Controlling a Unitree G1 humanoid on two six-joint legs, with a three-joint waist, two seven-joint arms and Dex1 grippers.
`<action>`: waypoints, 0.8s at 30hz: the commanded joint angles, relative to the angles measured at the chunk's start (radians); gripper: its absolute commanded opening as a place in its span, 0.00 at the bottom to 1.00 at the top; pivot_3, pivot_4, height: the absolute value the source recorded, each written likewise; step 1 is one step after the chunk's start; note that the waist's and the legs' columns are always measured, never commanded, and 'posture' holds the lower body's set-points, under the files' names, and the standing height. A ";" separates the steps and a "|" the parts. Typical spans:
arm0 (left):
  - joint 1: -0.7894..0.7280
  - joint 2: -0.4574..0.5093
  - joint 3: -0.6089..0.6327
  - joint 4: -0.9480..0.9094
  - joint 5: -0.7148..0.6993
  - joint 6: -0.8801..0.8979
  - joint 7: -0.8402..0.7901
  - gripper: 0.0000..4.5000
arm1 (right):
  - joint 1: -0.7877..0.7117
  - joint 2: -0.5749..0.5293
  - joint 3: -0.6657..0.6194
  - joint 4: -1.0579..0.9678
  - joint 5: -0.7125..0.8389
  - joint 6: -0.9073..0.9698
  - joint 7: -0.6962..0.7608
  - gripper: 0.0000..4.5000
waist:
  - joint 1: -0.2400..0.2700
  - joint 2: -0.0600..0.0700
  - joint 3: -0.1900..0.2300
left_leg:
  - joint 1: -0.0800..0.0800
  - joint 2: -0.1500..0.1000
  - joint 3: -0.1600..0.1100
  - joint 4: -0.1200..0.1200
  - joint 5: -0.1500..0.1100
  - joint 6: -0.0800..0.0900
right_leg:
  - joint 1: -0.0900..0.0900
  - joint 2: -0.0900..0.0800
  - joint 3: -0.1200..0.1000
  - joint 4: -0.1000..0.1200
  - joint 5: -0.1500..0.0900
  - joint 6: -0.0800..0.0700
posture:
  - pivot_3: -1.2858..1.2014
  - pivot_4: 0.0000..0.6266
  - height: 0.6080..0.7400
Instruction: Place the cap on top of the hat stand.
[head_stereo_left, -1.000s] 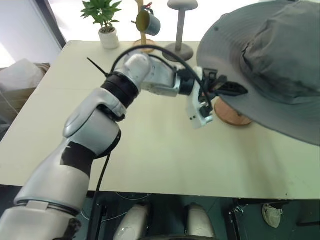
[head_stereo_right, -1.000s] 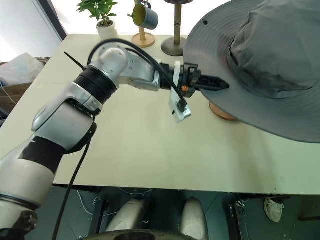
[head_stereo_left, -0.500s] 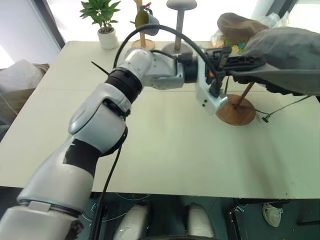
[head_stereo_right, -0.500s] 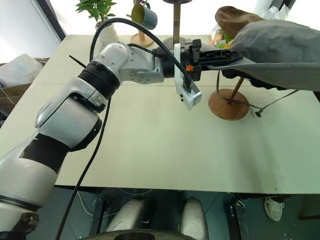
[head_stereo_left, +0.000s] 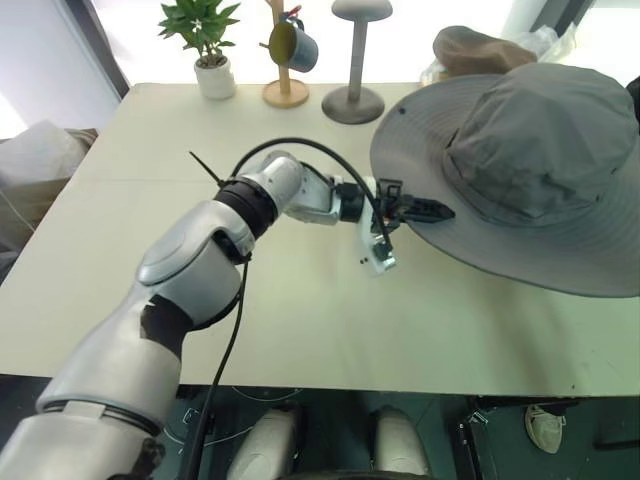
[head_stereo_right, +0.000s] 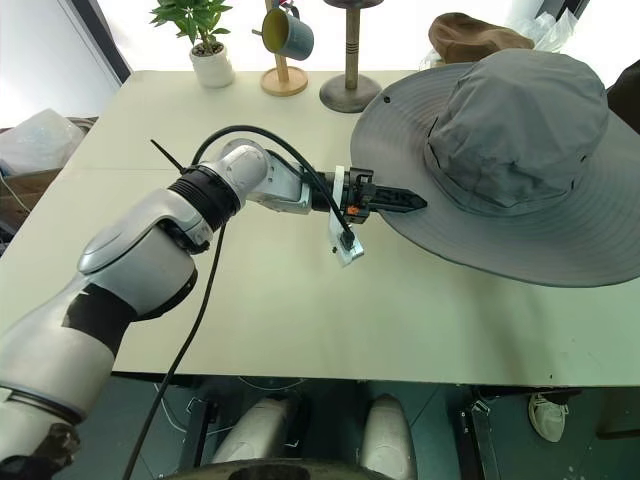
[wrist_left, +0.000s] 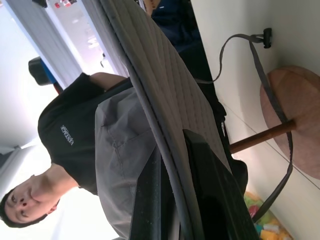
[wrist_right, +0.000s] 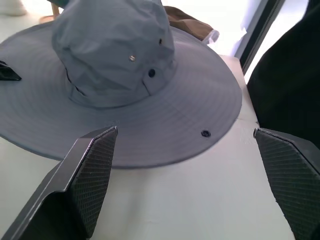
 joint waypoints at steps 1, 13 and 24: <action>-0.029 -0.003 0.004 0.010 -0.022 0.005 0.028 0.01 | 0.021 -0.022 -0.046 0.013 0.031 -0.016 -0.010 1.00 | 0.007 0.000 0.000 | 0.000 0.000 0.001 0.000 0.000 0.000 | 0.000 0.000 0.001 0.000 0.000 0.000 | 0.52 0.24 1.00; -0.041 0.036 0.042 -0.008 -0.100 -0.069 0.008 0.99 | 0.030 -0.075 -0.011 0.040 0.065 0.007 -0.014 1.00 | 0.011 0.000 0.000 | 0.000 0.000 0.003 0.000 0.000 0.000 | -0.001 0.000 0.003 0.000 0.001 0.001 | 0.52 0.24 1.00; 0.026 0.208 0.192 -0.041 -0.341 -0.202 -0.194 0.99 | -0.004 -0.148 0.106 0.095 -0.078 -0.051 0.064 1.00 | 0.008 0.000 0.000 | 0.000 0.000 0.005 0.000 0.001 -0.002 | -0.002 0.000 0.006 0.000 0.001 0.001 | 0.52 0.24 1.00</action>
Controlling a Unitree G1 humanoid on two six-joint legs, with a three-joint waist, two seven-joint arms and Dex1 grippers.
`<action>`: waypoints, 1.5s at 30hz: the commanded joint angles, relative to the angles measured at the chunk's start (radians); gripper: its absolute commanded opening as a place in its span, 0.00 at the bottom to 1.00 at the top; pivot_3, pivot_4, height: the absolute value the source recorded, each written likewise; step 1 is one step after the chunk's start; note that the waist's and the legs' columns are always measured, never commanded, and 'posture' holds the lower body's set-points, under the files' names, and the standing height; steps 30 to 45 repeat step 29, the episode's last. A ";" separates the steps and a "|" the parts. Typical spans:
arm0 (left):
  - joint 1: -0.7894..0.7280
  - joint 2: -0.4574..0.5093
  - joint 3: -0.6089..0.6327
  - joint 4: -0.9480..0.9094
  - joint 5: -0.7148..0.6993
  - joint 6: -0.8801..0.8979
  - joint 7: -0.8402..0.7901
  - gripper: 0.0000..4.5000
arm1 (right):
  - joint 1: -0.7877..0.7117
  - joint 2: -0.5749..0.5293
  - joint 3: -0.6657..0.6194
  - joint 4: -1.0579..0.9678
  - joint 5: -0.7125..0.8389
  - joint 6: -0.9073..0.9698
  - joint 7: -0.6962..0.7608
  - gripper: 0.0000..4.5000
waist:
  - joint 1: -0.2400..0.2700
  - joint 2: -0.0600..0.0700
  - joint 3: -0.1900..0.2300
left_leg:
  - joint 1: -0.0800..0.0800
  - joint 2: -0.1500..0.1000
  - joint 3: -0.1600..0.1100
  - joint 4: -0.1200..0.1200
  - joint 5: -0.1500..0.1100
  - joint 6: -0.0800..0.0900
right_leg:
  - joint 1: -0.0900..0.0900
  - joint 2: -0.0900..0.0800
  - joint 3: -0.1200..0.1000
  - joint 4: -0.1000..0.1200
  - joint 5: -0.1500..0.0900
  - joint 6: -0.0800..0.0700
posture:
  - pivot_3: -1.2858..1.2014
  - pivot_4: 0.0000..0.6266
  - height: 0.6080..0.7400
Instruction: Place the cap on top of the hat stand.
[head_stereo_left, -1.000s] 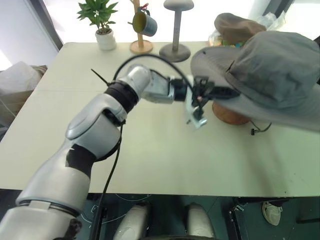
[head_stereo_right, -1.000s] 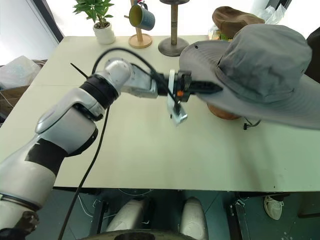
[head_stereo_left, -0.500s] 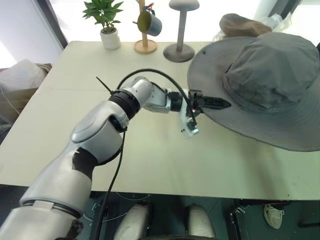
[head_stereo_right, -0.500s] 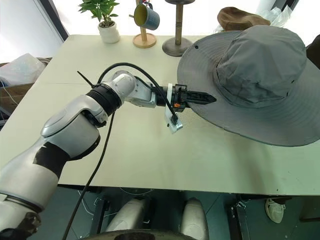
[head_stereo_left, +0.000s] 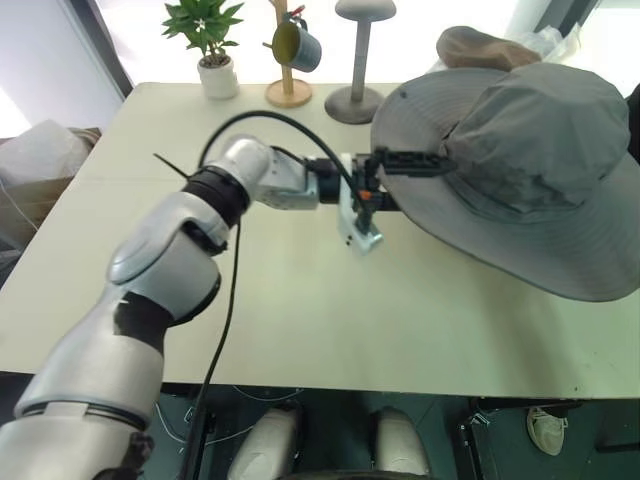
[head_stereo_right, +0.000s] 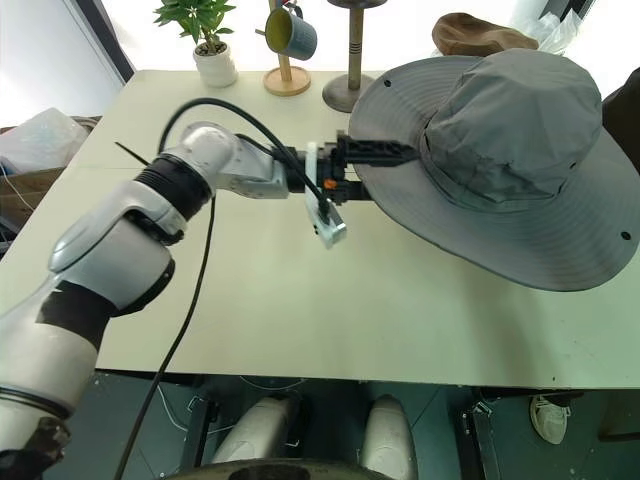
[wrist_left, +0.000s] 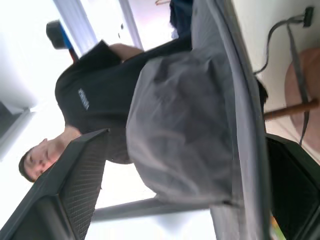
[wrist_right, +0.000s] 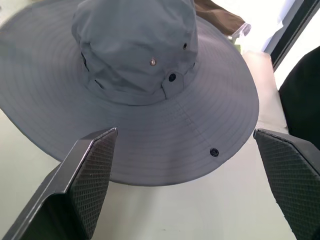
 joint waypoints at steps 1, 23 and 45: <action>0.022 0.069 0.095 -0.004 -0.161 -0.078 -0.111 0.99 | -0.017 -0.033 0.012 0.046 -0.053 -0.034 0.038 1.00 | -0.001 0.001 -0.001 | 0.000 0.000 0.000 0.000 0.000 0.000 | 0.000 0.000 0.000 0.000 0.000 0.000 | 0.52 0.24 1.00; 0.198 0.521 0.695 -0.410 -1.832 1.677 -2.070 0.99 | -0.222 -0.236 0.171 0.364 -0.334 -0.083 0.280 1.00 | -0.060 0.011 -0.007 | 0.000 0.001 -0.002 0.010 -0.002 0.003 | 0.004 0.004 0.001 0.002 0.000 0.000 | 0.52 0.24 1.00; 0.159 0.502 0.684 -0.396 -1.704 1.671 -2.146 0.99 | -0.290 -0.234 0.195 0.340 -0.358 -0.056 0.296 1.00 | -0.048 0.010 -0.006 | 0.001 0.001 -0.003 0.012 -0.002 0.003 | 0.006 0.004 0.000 0.002 0.000 0.000 | 0.52 0.24 1.00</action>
